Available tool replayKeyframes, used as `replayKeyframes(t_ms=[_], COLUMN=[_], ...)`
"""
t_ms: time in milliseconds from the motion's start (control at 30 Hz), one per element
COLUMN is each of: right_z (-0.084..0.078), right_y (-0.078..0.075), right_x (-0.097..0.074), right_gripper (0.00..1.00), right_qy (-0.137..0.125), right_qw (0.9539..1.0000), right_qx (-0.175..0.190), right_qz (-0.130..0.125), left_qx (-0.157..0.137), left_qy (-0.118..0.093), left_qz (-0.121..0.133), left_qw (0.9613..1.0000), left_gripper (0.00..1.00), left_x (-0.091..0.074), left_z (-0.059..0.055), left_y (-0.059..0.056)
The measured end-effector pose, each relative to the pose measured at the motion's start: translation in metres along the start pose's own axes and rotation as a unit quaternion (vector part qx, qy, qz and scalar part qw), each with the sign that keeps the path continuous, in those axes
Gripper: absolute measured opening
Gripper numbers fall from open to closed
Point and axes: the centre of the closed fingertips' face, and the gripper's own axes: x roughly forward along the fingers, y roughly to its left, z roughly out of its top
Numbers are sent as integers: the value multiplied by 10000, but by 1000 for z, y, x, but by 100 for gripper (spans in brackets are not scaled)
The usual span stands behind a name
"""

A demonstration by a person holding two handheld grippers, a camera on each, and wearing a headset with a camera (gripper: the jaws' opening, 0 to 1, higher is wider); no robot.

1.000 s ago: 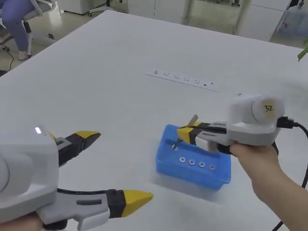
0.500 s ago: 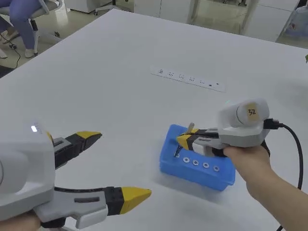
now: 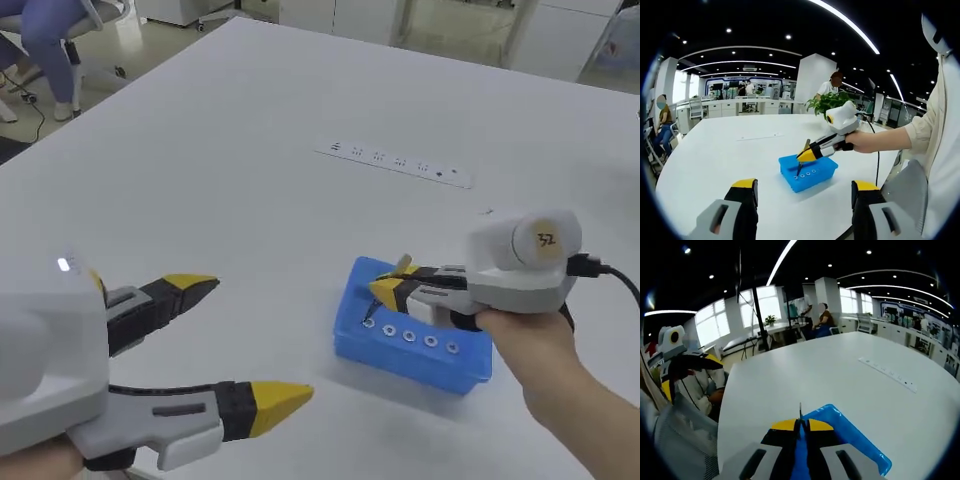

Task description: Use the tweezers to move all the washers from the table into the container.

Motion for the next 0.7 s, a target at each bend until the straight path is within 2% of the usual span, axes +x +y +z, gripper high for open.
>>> replayKeyframes(t_ms=[133,267,433,600,700], right_z=[11,9,-15,-44,-62], right_y=[25,44,64,85,94], right_x=[-26,-43,-54,-58,-59], right_gripper=[2,2,2,2,2], right_qy=[-368,-404,-16,538,871], right_qw=[9992,9986,9966,9886,9817], right_qx=[12,-134,-538,-998,-1261], right_qz=[173,329,620,992,1131], left_qx=[8,156,240,551,762], left_qy=[42,164,211,403,589], left_qz=[-281,-576,-952,-1512,-1789], left_qw=[9996,9981,9949,9861,9791], left_gripper=[66,56,42,28,23], left_x=[6,17,30,38,43], left_z=[0,0,5,7,4], left_y=[-11,-26,-42,-63,-73])
